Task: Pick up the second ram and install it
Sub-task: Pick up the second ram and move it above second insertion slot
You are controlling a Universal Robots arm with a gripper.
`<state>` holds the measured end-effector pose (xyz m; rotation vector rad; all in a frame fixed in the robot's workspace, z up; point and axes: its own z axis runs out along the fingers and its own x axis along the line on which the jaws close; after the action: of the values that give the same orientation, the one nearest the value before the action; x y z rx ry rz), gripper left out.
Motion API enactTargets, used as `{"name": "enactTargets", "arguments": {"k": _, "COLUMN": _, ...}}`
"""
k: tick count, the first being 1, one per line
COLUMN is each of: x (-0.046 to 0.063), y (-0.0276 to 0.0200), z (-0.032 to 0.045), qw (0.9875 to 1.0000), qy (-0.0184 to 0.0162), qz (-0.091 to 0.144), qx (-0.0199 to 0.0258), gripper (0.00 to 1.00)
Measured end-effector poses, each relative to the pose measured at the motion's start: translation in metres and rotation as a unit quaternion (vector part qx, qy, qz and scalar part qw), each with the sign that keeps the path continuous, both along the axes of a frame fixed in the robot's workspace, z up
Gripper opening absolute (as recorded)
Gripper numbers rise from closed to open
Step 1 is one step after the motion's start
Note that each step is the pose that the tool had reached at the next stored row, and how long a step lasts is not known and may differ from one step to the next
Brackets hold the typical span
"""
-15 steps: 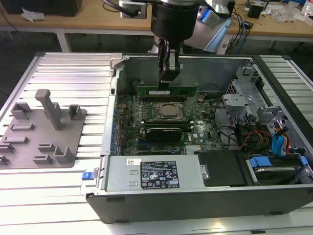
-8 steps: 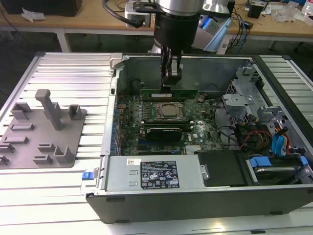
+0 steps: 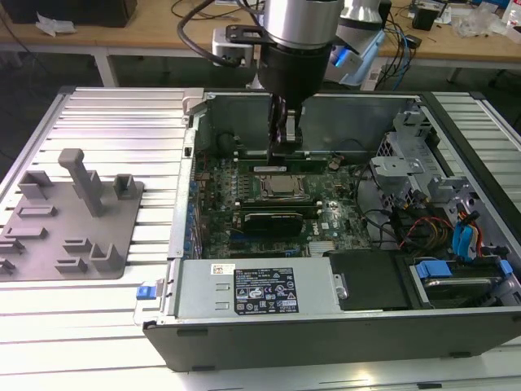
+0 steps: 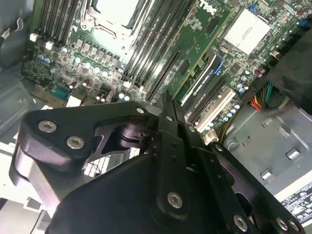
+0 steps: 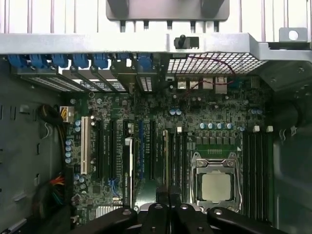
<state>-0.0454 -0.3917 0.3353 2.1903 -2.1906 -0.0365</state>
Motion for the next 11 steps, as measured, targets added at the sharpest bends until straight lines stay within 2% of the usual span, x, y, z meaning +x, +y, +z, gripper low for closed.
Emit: {"name": "enactTargets", "arguments": {"k": 11, "x": 0.001, "y": 0.0000, "z": -0.0250, "qw": 1.0000, "qy": 0.0000, "qz": 0.000, "qx": 0.0001, "gripper": 0.09}}
